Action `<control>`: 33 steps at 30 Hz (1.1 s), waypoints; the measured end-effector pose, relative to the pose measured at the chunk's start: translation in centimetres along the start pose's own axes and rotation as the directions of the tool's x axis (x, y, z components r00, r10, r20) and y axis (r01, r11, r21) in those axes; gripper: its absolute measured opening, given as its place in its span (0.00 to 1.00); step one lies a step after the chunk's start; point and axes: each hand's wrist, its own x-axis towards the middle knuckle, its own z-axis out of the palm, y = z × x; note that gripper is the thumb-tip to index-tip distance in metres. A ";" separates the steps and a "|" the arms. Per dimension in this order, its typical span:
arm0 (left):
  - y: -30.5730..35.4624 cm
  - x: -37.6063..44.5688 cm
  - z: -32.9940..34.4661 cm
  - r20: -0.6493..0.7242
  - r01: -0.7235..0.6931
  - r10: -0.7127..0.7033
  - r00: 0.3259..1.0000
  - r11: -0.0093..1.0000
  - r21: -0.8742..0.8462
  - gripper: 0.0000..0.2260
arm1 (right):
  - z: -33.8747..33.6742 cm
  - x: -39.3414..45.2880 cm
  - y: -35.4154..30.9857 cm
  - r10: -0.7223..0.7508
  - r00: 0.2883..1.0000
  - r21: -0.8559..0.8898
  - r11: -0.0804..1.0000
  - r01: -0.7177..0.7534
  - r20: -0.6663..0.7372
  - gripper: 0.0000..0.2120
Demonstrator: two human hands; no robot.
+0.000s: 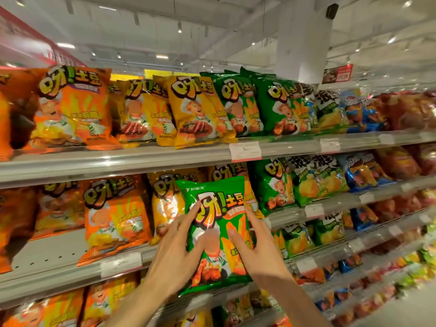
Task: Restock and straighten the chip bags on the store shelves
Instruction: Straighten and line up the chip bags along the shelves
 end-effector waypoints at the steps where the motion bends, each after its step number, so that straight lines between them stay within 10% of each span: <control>1: 0.3 0.6 0.6 -0.009 -0.014 0.014 1.000 1.000 0.002 0.29 | -0.5 0.6 0.5 0.001 1.000 0.006 1.000 -0.001 0.005 0.33; 33: 0.7 4.6 6.9 -0.407 0.165 -0.123 0.905 0.984 0.071 0.35 | -1.1 13.1 6.6 -0.388 0.874 0.045 0.919 0.393 0.291 0.33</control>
